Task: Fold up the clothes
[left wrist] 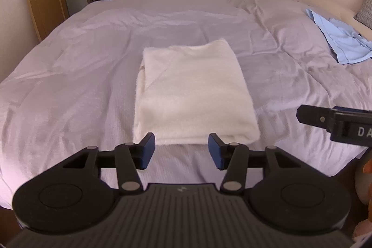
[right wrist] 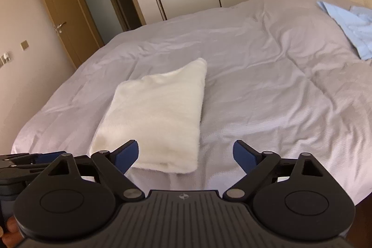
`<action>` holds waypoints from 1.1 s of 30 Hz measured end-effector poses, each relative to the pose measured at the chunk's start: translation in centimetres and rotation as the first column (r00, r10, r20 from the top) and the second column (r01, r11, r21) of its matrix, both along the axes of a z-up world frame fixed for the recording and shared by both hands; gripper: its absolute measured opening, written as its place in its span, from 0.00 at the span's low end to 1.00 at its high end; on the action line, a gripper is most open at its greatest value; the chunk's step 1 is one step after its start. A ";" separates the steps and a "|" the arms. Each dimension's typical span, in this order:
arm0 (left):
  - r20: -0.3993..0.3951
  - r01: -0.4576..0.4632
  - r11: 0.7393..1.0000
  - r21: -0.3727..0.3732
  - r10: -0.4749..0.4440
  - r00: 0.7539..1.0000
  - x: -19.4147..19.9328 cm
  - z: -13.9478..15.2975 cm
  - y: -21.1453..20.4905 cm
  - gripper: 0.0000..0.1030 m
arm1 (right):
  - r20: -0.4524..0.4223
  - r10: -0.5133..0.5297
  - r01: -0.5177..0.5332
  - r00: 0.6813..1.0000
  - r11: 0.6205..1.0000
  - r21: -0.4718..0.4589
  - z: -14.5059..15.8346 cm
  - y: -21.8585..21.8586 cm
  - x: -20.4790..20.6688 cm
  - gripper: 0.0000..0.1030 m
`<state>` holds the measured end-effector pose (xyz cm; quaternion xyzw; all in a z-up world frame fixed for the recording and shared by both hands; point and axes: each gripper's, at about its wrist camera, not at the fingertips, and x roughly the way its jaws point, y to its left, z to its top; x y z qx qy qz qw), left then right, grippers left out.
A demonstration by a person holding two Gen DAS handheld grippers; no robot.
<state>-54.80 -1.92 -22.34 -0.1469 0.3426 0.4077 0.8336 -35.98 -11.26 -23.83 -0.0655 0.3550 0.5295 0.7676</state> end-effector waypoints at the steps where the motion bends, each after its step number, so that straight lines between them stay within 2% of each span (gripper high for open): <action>1: -0.004 -0.005 1.000 0.005 0.005 1.000 -0.1 0.0 -0.3 0.48 | 0.010 -0.002 0.002 1.000 1.000 -0.009 0.1 -0.1 -0.1 0.91; 4: -0.017 -0.023 1.000 0.016 0.023 1.000 -0.5 0.1 -0.9 0.49 | 0.038 -0.004 0.005 0.999 1.000 -0.028 0.5 -0.3 -0.4 0.93; 9: -0.025 -0.057 0.998 0.028 0.058 0.998 -1.2 0.4 -1.2 0.59 | 0.048 0.010 -0.009 0.999 1.000 -0.028 0.5 -0.2 -0.6 0.95; 18: -0.020 -0.132 0.991 0.004 0.132 0.991 -3.0 0.1 -0.5 0.62 | 0.092 0.084 -0.077 0.992 0.994 -0.077 -0.4 1.0 -1.8 0.96; 25: -0.020 -0.129 0.991 -0.027 0.129 0.991 -4.7 -1.0 0.1 0.62 | 0.112 0.129 -0.115 0.985 0.986 -0.119 -1.4 1.9 -3.9 0.96; 33: 0.006 -0.097 0.993 -0.068 0.097 0.995 -4.9 -1.7 3.4 0.63 | 0.166 0.137 -0.111 0.977 0.981 -0.159 -1.7 3.6 -5.7 0.97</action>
